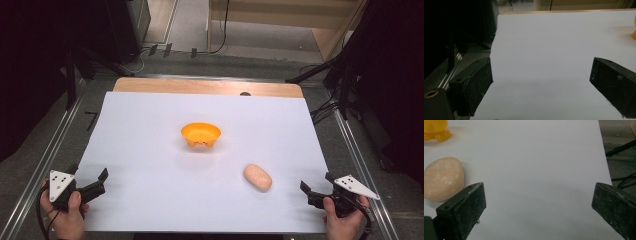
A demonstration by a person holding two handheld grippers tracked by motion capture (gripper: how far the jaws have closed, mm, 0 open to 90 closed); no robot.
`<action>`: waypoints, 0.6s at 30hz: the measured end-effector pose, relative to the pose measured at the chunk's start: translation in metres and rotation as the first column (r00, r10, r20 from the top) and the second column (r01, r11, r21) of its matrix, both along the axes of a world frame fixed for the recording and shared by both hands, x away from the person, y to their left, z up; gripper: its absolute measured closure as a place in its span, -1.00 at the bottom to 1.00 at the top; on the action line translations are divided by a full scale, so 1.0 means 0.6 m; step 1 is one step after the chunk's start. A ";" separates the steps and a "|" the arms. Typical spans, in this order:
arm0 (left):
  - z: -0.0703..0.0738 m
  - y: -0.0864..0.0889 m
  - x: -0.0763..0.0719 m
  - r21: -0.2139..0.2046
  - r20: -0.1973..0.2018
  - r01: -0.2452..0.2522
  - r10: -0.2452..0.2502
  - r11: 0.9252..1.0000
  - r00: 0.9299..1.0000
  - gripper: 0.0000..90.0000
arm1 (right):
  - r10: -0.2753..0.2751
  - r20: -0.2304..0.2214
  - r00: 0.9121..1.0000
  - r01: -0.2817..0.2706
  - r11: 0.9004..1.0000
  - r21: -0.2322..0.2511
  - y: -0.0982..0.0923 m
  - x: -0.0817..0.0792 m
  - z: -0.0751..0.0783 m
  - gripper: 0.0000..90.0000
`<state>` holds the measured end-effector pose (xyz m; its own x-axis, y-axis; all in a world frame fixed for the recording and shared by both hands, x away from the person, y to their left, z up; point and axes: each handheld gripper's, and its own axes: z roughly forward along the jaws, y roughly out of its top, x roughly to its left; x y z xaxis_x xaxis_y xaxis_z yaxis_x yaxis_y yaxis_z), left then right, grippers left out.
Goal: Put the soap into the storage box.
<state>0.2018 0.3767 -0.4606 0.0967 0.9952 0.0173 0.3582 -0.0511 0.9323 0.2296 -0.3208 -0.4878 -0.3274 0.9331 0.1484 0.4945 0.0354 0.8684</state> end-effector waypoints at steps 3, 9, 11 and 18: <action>0.000 0.000 0.000 0.001 -0.002 0.000 0.000 1.000 1.000 -0.87 | 0.004 -0.003 1.000 -0.004 1.000 -0.012 0.002 0.001 0.000 -1.00; 0.000 0.005 0.000 -0.028 0.000 0.004 -0.004 1.000 1.000 -0.84 | 0.002 0.000 1.000 -0.002 0.999 -0.036 0.007 0.000 0.001 -0.95; 0.000 0.007 0.001 -0.041 -0.008 0.003 -0.003 0.999 1.000 -0.84 | -0.006 0.001 1.000 0.006 0.999 -0.054 0.009 0.000 0.000 -0.89; 0.000 0.005 0.003 -0.025 -0.021 0.009 -0.009 1.000 1.000 -0.84 | 0.003 -0.003 1.000 -0.003 0.996 -0.094 0.016 0.000 0.000 -0.89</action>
